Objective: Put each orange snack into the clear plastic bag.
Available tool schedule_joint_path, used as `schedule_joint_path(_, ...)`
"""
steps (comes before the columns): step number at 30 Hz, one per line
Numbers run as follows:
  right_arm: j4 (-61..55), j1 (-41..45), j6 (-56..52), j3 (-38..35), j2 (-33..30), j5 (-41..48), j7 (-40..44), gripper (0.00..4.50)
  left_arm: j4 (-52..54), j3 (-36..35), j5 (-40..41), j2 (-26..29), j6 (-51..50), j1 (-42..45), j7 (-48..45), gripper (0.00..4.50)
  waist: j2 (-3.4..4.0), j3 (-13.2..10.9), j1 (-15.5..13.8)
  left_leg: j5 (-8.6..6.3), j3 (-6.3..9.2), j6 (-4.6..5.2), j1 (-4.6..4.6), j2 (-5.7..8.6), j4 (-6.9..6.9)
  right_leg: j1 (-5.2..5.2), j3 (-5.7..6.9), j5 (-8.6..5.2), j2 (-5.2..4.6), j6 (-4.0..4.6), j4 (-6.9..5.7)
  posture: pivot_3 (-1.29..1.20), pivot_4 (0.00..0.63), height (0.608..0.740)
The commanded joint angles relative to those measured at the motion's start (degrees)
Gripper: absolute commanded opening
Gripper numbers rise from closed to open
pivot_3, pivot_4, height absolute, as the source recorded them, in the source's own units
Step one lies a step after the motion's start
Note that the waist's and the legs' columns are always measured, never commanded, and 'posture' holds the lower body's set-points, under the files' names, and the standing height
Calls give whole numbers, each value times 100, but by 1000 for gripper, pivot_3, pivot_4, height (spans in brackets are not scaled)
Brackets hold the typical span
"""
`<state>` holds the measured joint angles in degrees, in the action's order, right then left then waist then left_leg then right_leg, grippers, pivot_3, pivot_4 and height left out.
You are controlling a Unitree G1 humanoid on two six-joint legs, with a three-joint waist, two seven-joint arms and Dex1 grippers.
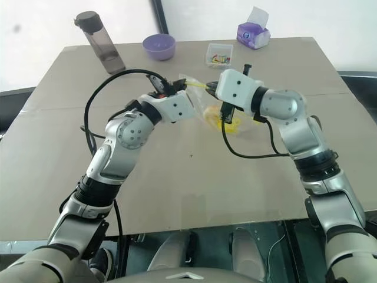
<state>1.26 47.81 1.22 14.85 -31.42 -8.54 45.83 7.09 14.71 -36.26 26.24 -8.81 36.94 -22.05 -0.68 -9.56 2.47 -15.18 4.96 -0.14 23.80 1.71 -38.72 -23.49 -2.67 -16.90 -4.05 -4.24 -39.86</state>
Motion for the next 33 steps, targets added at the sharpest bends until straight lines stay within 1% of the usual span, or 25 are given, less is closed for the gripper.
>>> schedule_joint_path(1, -166, -69, -95, -348, -267, -32, -69, 12, -270, -511, -367, 279, -609, -47, 366, 0, 0, 0, 0, 0, 0, 0, 0, 0, 0, 0, 0, 0, 0, 0, 0, 0, 150, 740)
schedule_joint_path(5, -259, -141, -204, -383, -313, -20, -80, 12, -420, -543, -554, 310, -878, 0, 581, 0, 0, 0, -3, 0, 0, 0, 0, 0, 0, 0, 0, 0, 0, 0, -1, 0, 150, 740)
schedule_joint_path(11, -348, -203, -319, -415, -367, -9, -106, 12, -551, -583, -583, 332, -1121, 47, 754, 0, 0, 0, -4, 0, 0, 0, 0, 0, -1, 0, 0, 0, 0, 0, -1, 0, 150, 740)
schedule_joint_path(19, -409, -240, -417, -429, -414, 29, -116, 12, -661, -563, -579, 502, -1233, 17, 871, 0, 0, 0, -4, 0, 0, 0, 0, 0, -1, -2, 0, 0, 1, 0, -3, 0, 150, 740)
schedule_joint_path(25, -441, -271, -464, -466, -421, 28, -102, 12, -634, -549, -549, 499, -1218, 2, 854, 0, 0, 0, -21, 0, 2, 0, 5, 1, -7, -1, 2, 0, -2, 0, -2, 0, 150, 740)
schedule_joint_path(28, -452, -280, -477, -462, -412, 39, -95, 12, -578, -548, -262, 361, -965, 3, 812, 0, 0, 0, -21, 0, 2, 0, 5, 1, -7, -1, 2, 0, -1, 0, -2, 0, 150, 740)
schedule_joint_path(29, -441, -279, -474, -458, -406, 43, -94, 12, -457, -636, 161, 153, -866, -38, 657, 0, 0, 0, -20, 0, 2, 0, 5, 0, -7, -1, 2, 0, -2, 0, -2, 0, 150, 740)
schedule_joint_path(31, -449, -281, -484, -453, -398, 45, -95, 12, -301, -759, 668, -77, -765, -104, 461, 0, -1, 0, -27, 0, 1, 0, 5, 0, -7, -1, 1, 0, -2, 0, -2, 0, 150, 740)
schedule_joint_path(33, -442, -278, -485, -443, -375, 37, -108, 0, -94, -624, 518, -33, -732, -196, 394, 498, -1, 0, -22, 0, 1, 0, 7, -1, -8, -1, 1, 0, -4, 0, -1, 0, 150, 740)
